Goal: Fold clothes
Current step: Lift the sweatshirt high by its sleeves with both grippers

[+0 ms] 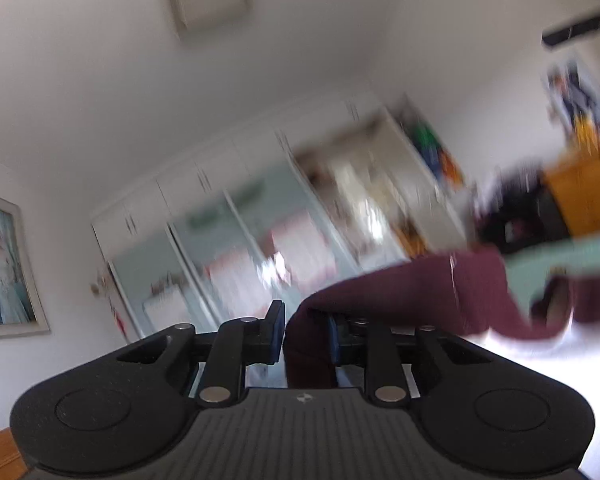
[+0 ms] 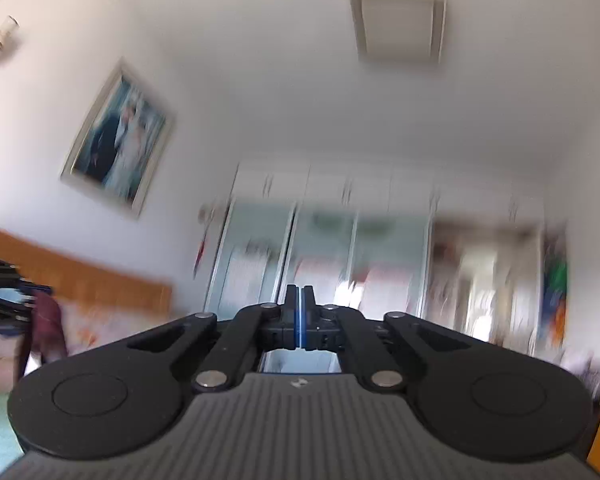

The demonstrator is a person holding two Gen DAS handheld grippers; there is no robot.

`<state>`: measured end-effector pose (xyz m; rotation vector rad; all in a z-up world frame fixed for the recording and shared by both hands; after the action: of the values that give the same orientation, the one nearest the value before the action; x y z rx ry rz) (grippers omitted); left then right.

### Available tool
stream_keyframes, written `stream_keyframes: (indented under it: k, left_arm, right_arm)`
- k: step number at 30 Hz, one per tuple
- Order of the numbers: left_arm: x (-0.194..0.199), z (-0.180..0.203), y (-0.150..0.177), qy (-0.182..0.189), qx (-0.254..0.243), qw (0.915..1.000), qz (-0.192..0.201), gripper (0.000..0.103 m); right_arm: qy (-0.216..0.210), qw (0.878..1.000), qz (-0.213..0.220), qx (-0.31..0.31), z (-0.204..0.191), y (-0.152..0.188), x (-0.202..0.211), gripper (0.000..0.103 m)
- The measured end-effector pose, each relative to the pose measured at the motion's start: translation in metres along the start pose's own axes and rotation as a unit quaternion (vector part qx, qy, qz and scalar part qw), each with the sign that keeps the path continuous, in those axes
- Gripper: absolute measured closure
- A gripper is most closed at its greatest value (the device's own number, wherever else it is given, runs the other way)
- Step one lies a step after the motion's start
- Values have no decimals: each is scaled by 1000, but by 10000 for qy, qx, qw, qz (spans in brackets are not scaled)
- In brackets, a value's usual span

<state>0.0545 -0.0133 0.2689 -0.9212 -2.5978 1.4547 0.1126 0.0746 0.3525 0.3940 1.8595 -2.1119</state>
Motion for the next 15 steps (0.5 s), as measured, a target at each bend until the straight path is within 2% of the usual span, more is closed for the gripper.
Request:
stream_keyframes:
  k: [1,2,4,7,10,12,15]
  left_arm:
    - [-4,6,9,-6,-39,10000,-48,80]
    - [-8,12,18,-13,-77,9999,-96,81]
    - [-15,24,36,-25,-155,9997,-193,82]
    - [-14,23,42,-80,-150,9997,-185,82]
    - [-7,2,30,99,-15,9999,89,82]
    - [6,-19,27,127,-216,9992,296,82]
    - [26,-37,8,13,-253,9986,463,81]
  right_arm:
    - [-270,9986,-326,-322,-12,28,-3,76]
    - [-498,9947,-637,-629,-25,58,-3,43]
    - [-814,9834,-1195,-1100,-55,127,4,8]
    - [-1161,9674,-1886,-1231,-105,228,25,8]
    - [-1291,9570,-2132,-1486,-132,293,25,8]
    - [-1369,9477,-2174,-1896,-135,322,14,8]
    - [-1337,9299,-1856,-2882,-111,321,3,8]
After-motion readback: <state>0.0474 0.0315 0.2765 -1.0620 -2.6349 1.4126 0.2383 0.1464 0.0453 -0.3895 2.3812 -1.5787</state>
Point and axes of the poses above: each gripper's, at about its wrist camera, not at the fingertips, and x roughly against the way its jaws point, z to its right, y to its underside, the point moved 10 cm from there along -x, roughly the way its jaws point, and after that the axes turned 14 degrees about z, right-handed, at the moved point
